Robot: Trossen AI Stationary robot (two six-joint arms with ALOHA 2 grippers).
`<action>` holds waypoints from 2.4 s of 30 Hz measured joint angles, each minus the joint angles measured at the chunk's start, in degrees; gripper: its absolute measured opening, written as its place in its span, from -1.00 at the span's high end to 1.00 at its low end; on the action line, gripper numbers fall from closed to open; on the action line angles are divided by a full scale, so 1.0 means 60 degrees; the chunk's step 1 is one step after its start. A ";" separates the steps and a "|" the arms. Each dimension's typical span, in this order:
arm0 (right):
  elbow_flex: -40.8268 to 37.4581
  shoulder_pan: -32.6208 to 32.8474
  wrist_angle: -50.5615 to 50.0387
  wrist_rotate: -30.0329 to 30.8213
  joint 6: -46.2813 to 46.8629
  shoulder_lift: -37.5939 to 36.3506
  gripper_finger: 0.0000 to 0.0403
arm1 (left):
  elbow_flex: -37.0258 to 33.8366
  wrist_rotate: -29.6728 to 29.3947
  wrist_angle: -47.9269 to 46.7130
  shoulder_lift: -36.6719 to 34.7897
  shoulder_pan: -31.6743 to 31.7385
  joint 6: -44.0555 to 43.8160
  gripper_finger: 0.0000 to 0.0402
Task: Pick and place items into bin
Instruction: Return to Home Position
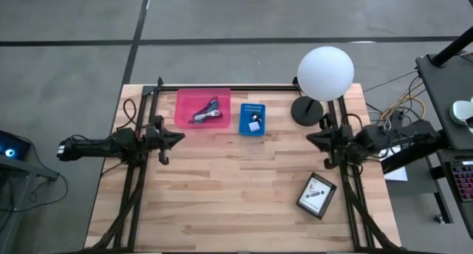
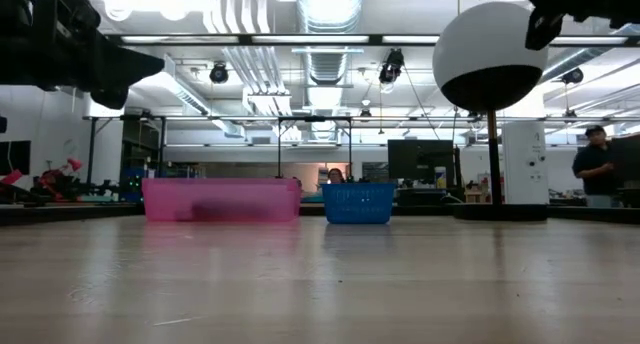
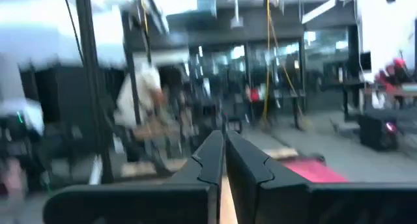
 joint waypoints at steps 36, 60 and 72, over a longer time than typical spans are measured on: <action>-0.1797 -0.1042 -0.2673 -0.0165 0.1568 -0.2729 0.96 | -0.0291 0.0936 0.0036 0.0149 -0.0004 -0.1264 1.00; -0.1797 -0.1042 -0.2622 -0.0129 -0.0199 -0.2617 0.96 | -0.0310 0.0920 0.0085 0.0375 0.0000 -0.1838 1.00; -0.1797 -0.1042 -0.2622 -0.0131 -0.0277 -0.2609 0.96 | -0.0317 0.0921 0.0087 0.0375 0.0000 -0.1837 1.00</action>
